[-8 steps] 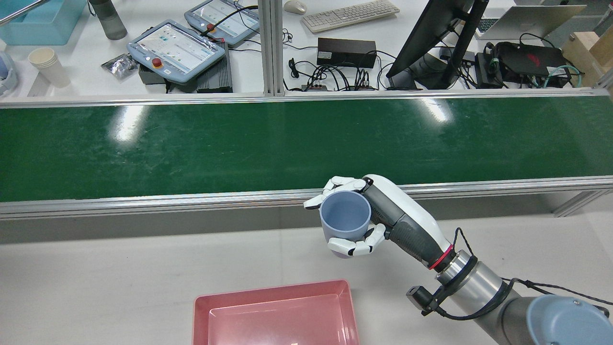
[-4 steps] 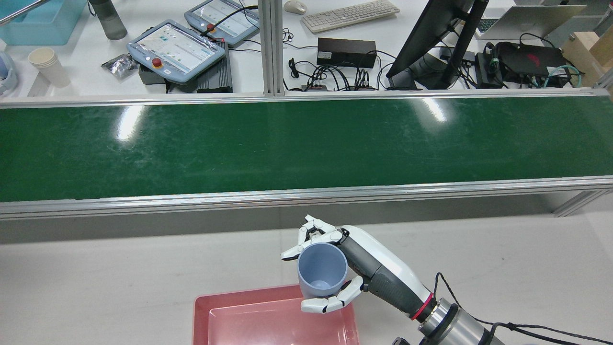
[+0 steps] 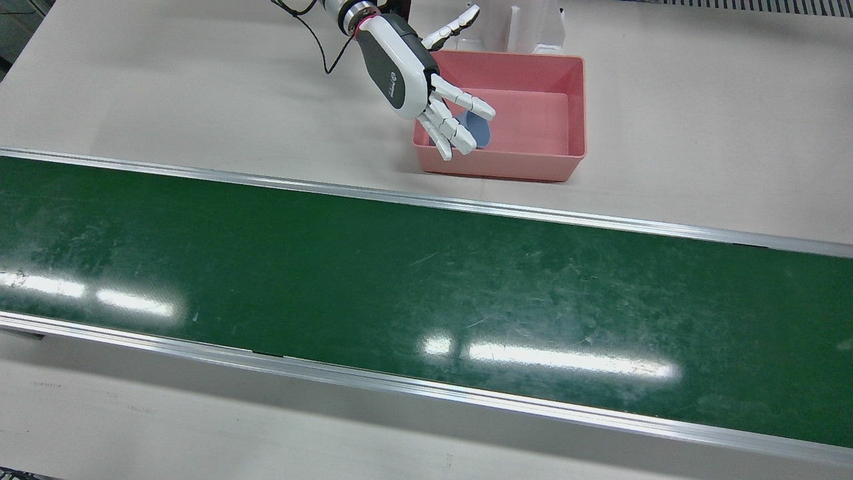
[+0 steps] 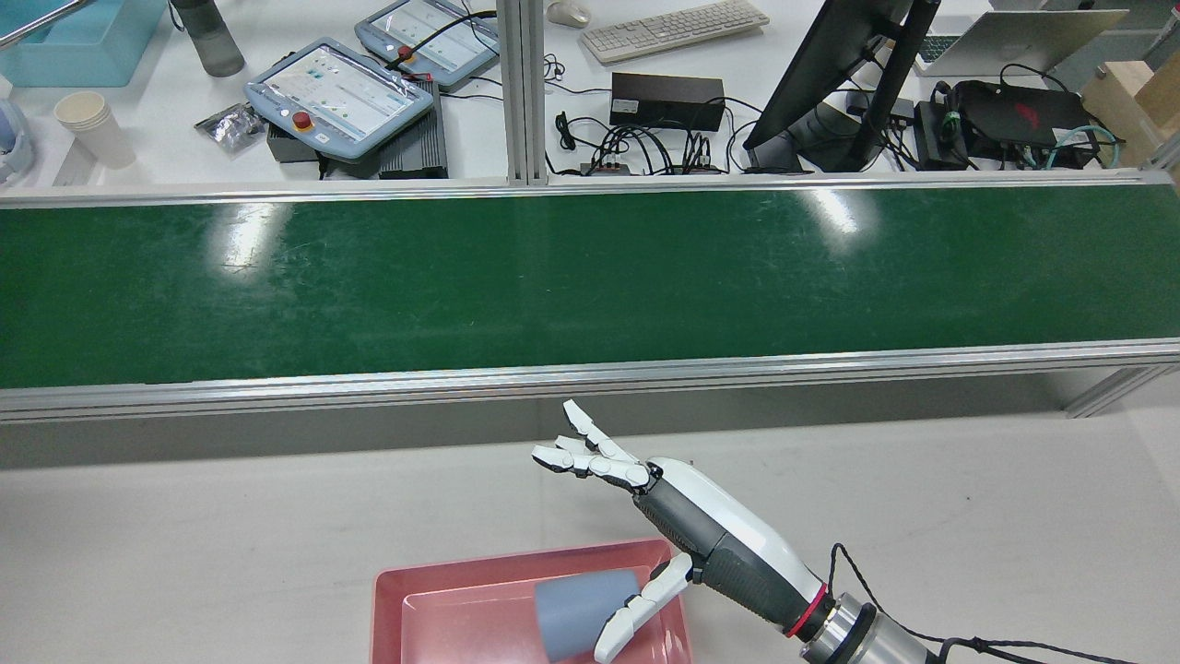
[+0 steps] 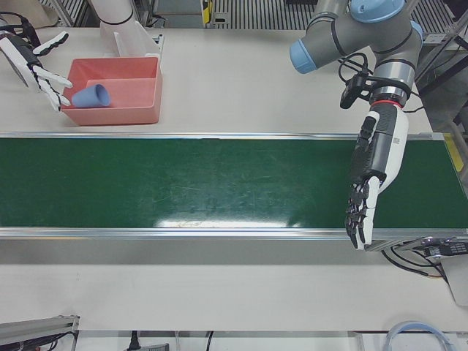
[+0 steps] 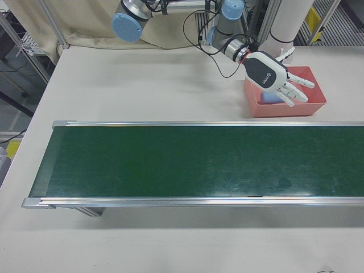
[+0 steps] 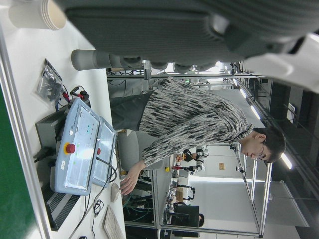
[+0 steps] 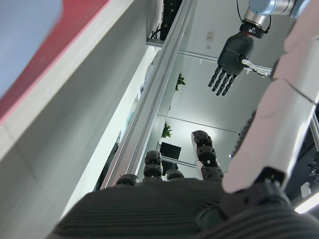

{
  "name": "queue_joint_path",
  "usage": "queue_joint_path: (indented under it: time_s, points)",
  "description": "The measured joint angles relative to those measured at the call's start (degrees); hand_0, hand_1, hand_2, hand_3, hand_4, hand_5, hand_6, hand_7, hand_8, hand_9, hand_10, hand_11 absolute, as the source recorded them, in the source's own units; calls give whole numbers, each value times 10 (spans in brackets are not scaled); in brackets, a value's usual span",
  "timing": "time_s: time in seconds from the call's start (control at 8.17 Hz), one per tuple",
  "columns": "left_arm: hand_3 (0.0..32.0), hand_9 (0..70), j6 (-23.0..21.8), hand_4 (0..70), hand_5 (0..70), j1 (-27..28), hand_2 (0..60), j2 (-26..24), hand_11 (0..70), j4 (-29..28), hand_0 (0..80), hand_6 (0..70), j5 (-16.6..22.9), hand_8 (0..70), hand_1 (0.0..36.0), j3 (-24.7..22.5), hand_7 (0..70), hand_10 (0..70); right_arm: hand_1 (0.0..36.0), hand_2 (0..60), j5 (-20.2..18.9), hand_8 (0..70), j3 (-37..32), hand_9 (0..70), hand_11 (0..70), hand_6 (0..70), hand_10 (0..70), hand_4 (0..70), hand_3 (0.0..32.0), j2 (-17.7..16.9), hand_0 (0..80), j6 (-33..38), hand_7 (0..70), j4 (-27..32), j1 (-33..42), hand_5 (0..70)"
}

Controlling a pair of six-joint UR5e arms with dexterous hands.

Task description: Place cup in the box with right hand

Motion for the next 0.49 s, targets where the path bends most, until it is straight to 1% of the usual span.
queue_joint_path:
  time_s: [0.12, 0.24, 0.37, 0.49]
  points:
    - [0, 0, 0, 0, 0, 0, 0, 0, 0, 0, 0, 0, 0, 0, 0, 0, 0, 0, 119, 0, -2, 93, 3, 100, 0, 15, 0, 0, 22, -1, 469, 8, 24, 0, 2, 51]
    - [0, 0, 0, 0, 0, 0, 0, 0, 0, 0, 0, 0, 0, 0, 0, 0, 0, 0, 128, 0, -4, 97, 13, 107, 0, 19, 0, 0, 22, -7, 470, 25, 43, -1, 19, 53]
    - [0, 0, 0, 0, 0, 0, 0, 0, 0, 0, 0, 0, 0, 0, 0, 0, 0, 0, 131, 0, -9, 101, 27, 113, 0, 27, 0, 0, 0, -25, 470, 51, 67, -2, 55, 52]
    - [0, 0, 0, 0, 0, 0, 0, 0, 0, 0, 0, 0, 0, 0, 0, 0, 0, 0, 134, 7, -33, 102, 33, 124, 0, 35, 0, 0, 0, -45, 472, 86, 101, -4, 106, 52]
